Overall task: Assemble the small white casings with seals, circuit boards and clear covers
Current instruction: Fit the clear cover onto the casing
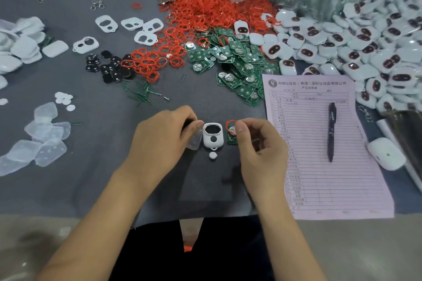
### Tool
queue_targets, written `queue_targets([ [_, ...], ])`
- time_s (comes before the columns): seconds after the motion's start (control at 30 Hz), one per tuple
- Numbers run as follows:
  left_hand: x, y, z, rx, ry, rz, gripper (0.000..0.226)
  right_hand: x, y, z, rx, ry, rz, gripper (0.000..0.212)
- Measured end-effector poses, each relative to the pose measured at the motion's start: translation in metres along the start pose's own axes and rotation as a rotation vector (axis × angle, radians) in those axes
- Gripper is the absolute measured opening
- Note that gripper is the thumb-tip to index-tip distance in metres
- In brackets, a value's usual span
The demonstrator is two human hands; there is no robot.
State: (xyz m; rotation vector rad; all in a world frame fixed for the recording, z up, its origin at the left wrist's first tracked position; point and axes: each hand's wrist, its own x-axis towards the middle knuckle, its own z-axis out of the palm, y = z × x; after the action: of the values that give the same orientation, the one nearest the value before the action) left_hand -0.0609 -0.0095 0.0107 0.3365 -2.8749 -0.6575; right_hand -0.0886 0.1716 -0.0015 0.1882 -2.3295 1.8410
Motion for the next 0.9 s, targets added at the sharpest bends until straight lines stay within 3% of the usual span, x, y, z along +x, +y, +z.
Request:
queue_targets([
  [0.63,-0.004,-0.007,-0.001,0.041,0.165,0.045,0.024,0.000,0.001,0.000,-0.006,-0.005,0.002,0.018],
  [0.83,0.000,-0.023,-0.017,-0.265,0.241,0.036,0.018,0.000,0.003,0.000,0.001,-0.005,0.011,0.016],
  [0.9,-0.005,-0.031,-0.024,-0.432,0.229,-0.047,0.008,0.000,0.002,0.000,0.005,-0.005,0.011,0.017],
])
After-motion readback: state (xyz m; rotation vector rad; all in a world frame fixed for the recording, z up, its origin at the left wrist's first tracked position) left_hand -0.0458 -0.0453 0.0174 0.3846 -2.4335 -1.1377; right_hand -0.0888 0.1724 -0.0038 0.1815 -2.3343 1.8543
